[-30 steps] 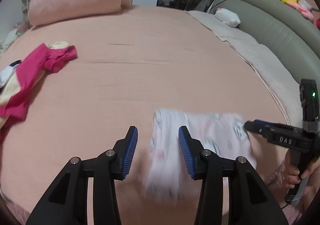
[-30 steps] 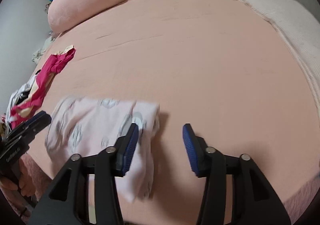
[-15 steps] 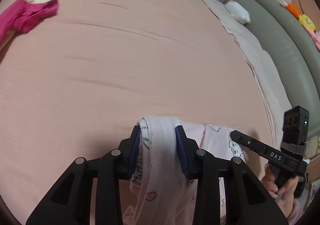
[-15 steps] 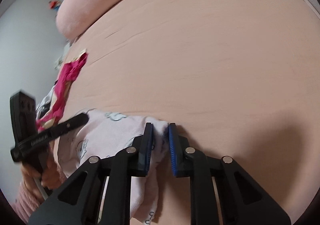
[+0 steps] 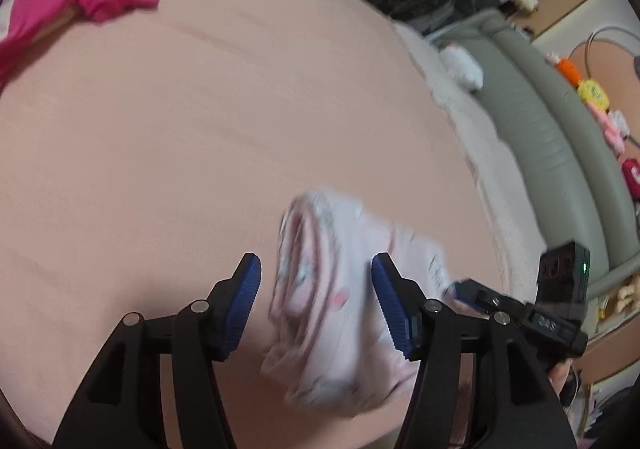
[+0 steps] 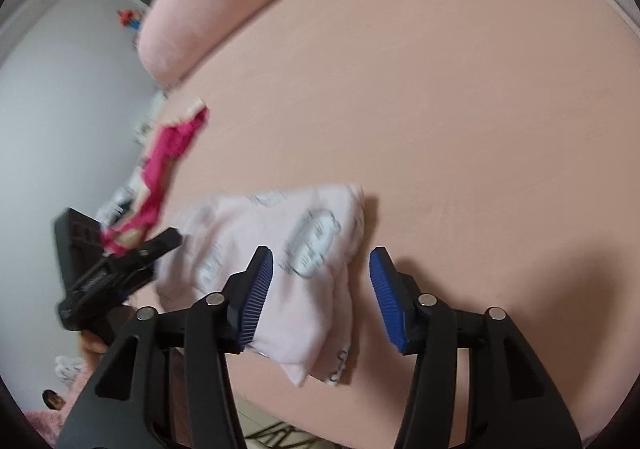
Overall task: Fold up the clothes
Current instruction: 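Grasp the pants edge with both grippers and roll it over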
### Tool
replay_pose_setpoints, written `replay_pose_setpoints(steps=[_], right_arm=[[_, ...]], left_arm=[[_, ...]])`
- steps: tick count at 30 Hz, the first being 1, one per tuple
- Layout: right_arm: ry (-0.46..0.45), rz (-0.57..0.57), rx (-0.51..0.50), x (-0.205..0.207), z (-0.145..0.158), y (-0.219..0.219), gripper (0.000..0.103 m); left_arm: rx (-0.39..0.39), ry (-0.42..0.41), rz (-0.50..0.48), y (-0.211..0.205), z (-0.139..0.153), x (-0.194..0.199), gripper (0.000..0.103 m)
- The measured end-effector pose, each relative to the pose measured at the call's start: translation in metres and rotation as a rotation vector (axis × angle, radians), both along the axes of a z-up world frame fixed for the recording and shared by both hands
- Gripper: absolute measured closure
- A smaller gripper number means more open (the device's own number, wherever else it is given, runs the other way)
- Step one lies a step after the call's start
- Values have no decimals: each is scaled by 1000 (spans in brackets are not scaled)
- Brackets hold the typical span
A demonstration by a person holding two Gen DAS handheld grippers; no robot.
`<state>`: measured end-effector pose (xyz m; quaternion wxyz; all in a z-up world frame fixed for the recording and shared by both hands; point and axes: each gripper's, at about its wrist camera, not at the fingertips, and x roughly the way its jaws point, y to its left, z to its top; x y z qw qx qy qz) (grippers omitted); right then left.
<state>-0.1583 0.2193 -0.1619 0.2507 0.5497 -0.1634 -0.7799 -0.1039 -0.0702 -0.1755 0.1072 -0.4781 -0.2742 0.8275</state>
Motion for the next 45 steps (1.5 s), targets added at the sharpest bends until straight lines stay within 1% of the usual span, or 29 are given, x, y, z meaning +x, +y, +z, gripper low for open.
replay_pose_setpoints(steps=[2, 3, 5, 7, 8, 10, 11, 12, 15, 17, 18, 19, 20, 21, 22, 24, 26, 27, 30, 31, 33, 34, 36, 38, 40, 41, 42, 43, 45], right_arm=[[-15, 14, 61, 3, -7, -3, 54], [1, 15, 93, 5, -6, 0, 60], [34, 19, 158, 9, -3, 6, 61], [31, 8, 144, 11, -5, 16, 61], [20, 0, 110, 13, -8, 29, 58], [-11, 19, 28, 15, -12, 37, 53], [-27, 34, -11, 15, -14, 37, 46], [-31, 47, -22, 15, -16, 32, 44], [-13, 76, 21, 12, -27, 4, 43], [19, 91, 62, 15, -26, 0, 44], [33, 101, 78, 16, -25, 0, 50], [42, 112, 90, 15, -25, -7, 55], [46, 117, 101, 14, -25, -10, 63], [47, 116, 111, 14, -24, -5, 69], [45, 113, 114, 14, -23, 0, 70], [35, 101, 109, 15, -21, 13, 70], [31, 100, 105, 12, -23, 6, 70], [30, 97, 104, 11, -23, 0, 70], [51, 64, 120, 11, -14, -9, 67], [84, 49, 144, 15, -6, -8, 67], [186, 51, 173, 33, 20, -4, 64], [220, 75, 165, 42, 30, -7, 63], [235, 161, 123, 53, 40, -28, 59], [229, 228, 147, 59, 35, -52, 59], [226, 278, 187, 64, 29, -70, 59], [222, 292, 208, 65, 24, -76, 59], [215, 300, 221, 65, 20, -82, 59], [208, 306, 231, 65, 16, -89, 59], [199, 314, 289, 63, 3, -108, 59]], left_arm=[[-67, 12, 4, 1, -3, 5, 41], [-96, 19, 10, 2, -2, 7, 41], [-116, 24, 23, 3, 0, 10, 40], [-66, 14, 29, 0, -2, 13, 40], [-35, 9, 30, -2, -4, 15, 41], [94, -31, 0, -7, -16, 17, 41], [136, -38, -14, -8, -21, 19, 41], [140, -27, -20, -7, -23, 21, 41], [113, -23, -25, 2, -25, 17, 40], [98, -29, -28, 8, -26, 12, 40], [95, -34, -30, 9, -27, 10, 49], [97, -39, -33, 8, -27, 9, 54], [99, -45, -36, 8, -27, 8, 58], [101, -50, -39, 7, -27, 7, 58], [84, -56, -48, 6, -25, 7, 58], [3, -48, -83, 7, -14, 11, 55], [-67, -32, -103, 8, 0, 15, 54], [-69, -22, -87, 3, 6, 19, 53], [10, 1, -21, -18, 20, 34, 55], [19, 11, -17, -26, 23, 46, 55], [-13, 28, -43, -26, 29, 63, 57], [-28, 38, -62, -24, 31, 70, 57], [-61, 53, -83, -20, 32, 77, 57], [-94, 64, -92, -15, 32, 78, 57], [-100, 75, -89, -10, 34, 72, 57], [-108, 84, -95, -7, 36, 72, 61], [-135, 96, -103, -5, 38, 75, 85], [-175, 109, -113, -3, 40, 79, 93], [-202, 111, -100, -3, 42, 82, 94]])
